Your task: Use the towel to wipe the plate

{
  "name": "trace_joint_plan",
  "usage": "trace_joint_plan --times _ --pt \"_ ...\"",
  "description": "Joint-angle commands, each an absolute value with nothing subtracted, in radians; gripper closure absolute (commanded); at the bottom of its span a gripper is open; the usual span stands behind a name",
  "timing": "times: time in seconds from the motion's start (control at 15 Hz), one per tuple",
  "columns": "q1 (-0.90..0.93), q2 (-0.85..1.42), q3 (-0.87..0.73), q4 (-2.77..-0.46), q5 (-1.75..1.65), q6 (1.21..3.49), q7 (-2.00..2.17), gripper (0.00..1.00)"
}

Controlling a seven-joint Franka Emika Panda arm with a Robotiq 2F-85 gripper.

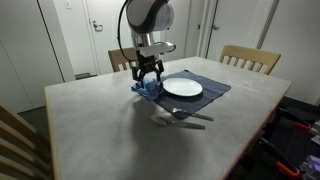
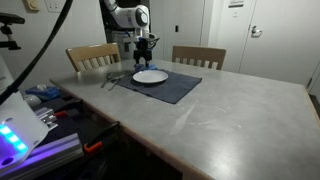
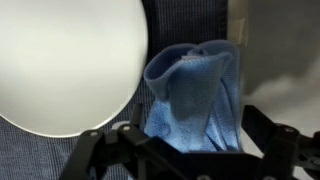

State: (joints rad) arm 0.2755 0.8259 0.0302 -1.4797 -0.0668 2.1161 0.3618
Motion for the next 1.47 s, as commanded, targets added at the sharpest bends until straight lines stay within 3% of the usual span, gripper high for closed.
trace_joint_plan --times 0.0,0.2,0.33,0.4,0.93,1.4 --pt "0.264 0.85 0.034 -1.444 -0.041 2.089 0.356 0.09" --pt "0.262 0.854 0.035 -1.442 -0.04 2.087 0.355 0.14" --pt "0.262 0.857 0.035 -1.441 -0.04 2.087 0.354 0.39" --pt "0.262 0.858 0.036 -1.44 -0.04 2.086 0.353 0.41" --pt "0.265 0.862 0.038 -1.428 -0.047 2.072 0.338 0.97" --pt "0.256 0.821 0.065 -1.387 -0.054 1.926 0.226 0.97"
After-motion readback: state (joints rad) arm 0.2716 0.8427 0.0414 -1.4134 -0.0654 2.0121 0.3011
